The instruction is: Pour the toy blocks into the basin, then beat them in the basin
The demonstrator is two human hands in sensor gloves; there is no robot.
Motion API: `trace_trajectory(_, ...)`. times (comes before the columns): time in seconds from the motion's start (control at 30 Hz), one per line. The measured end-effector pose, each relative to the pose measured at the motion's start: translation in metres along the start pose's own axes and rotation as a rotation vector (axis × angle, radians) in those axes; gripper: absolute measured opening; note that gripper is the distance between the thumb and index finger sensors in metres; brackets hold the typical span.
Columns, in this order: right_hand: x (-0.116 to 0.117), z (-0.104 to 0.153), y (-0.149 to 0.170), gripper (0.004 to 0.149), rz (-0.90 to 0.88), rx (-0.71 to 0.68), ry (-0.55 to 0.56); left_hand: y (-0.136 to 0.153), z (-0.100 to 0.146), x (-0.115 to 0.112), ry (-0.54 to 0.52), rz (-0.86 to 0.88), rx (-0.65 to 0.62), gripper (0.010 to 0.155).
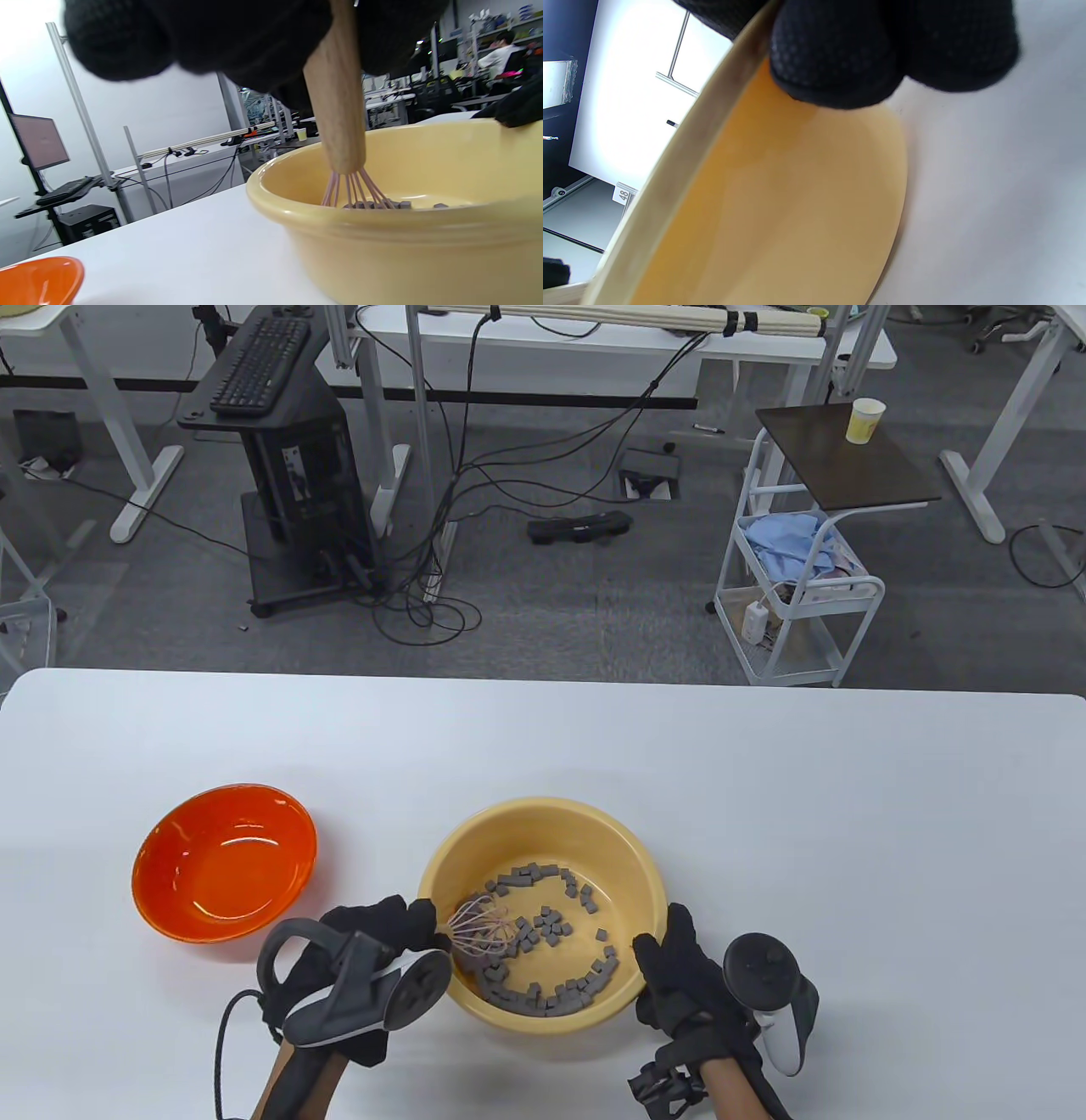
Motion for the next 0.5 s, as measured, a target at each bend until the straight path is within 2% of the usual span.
trace_trajectory(0.2,0.0,0.0,0.0,0.07,0.002,-0.002,0.005,0.005,0.0,-0.002,0.004,0.156,-0.071,0.046)
trace_trajectory(0.43,0.0,0.001,0.0,0.069,-0.01,-0.003,0.002,-0.013,-0.007,-0.018,0.054,0.234,-0.114,0.047)
trace_trajectory(0.5,0.0,0.001,0.0,0.07,-0.013,-0.002,-0.001,-0.022,-0.008,-0.022,0.036,0.23,-0.133,0.048)
Point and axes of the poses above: the tracker on the back of each hand, its own y axis roughly to the little-finger side, its own z axis roughly from the fingertips to the wrist, x = y × z, the point moved 3 cm from there along -z, roughly from the wrist to the fingertips, and after that the axes turned 5 degrees about x, right-handed, at the moved point
